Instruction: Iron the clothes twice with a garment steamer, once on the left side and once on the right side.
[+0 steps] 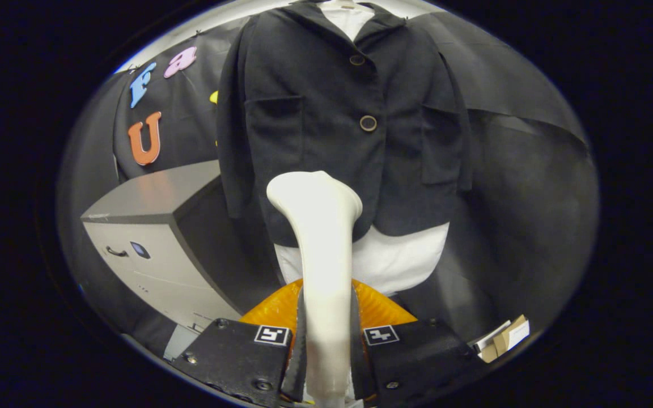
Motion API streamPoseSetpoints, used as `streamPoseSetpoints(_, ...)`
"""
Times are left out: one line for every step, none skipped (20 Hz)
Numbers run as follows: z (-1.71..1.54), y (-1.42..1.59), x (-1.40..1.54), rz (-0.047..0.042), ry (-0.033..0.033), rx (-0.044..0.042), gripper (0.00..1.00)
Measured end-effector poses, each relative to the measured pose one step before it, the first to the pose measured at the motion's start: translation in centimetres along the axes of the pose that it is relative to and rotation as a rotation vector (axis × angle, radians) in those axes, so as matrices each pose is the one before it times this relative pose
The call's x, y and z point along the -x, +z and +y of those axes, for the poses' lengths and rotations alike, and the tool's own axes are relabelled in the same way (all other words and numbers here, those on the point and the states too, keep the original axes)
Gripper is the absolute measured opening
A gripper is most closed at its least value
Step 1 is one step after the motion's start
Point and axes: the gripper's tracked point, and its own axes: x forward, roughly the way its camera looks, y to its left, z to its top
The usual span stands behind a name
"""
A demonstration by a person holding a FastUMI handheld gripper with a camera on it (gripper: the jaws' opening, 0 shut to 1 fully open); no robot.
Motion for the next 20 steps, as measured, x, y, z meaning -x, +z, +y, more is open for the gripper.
streamPoseSetpoints(0.036,-0.433,-0.337,0.01159,-0.00576,-0.00227,0.35)
streamPoseSetpoints(0.011,-0.469,-0.402,0.01375,-0.00621,-0.00198,0.35)
streamPoseSetpoints(0.009,-0.311,-0.348,0.01225,-0.0059,-0.00301,0.35)
streamPoseSetpoints(-0.074,-0.687,-0.344,0.01341,-0.00436,-0.00098,0.35)
streamPoseSetpoints(-0.023,-0.561,-0.182,0.01281,-0.00283,0.00066,0.35)
streamPoseSetpoints(0.028,-0.763,-0.456,0.01335,-0.00122,0.00038,0.35)
streamPoseSetpoints(-0.031,-0.676,-0.218,0.01196,-0.00219,0.00068,0.35)
streamPoseSetpoints(0.165,-0.416,0.053,0.0082,-0.00221,0.00027,0.35)
streamPoseSetpoints(-0.065,-0.467,-0.15,0.01147,-0.00778,0.00123,0.35)
streamPoseSetpoints(-0.044,-0.46,-0.069,0.01434,-0.00587,-0.00184,0.35)
streamPoseSetpoints(0.064,-0.311,0.056,0.0064,-0.00288,-0.00835,0.35)
streamPoseSetpoints(0.228,-0.252,0.289,0.00155,-0.00764,-0.00199,0.35)
streamPoseSetpoints(-0.11,0.127,0.383,-0.00787,-0.00532,-0.00323,0.35)
streamPoseSetpoints(-0.213,0.671,0.456,-0.00546,-0.00376,-0.00205,0.35)
streamPoseSetpoints(-0.164,0.727,0.717,-0.00904,-0.00136,-0.00649,0.35)
streamPoseSetpoints(-0.037,0.976,0.945,-0.01595,-0.00159,-0.01181,0.35)
streamPoseSetpoints(-0.216,1.253,1.142,-0.02262,-0.00046,-0.00975,0.35)
streamPoseSetpoints(-0.202,1.376,1.245,-0.0269,-0.00241,-0.00816,0.35)
streamPoseSetpoints(-0.373,1.376,1.13,-0.0286,-0.00437,-0.00739,0.35)
streamPoseSetpoints(-0.433,1.926,1.464,-0.03723,-0.0061,-0.01465,0.35)
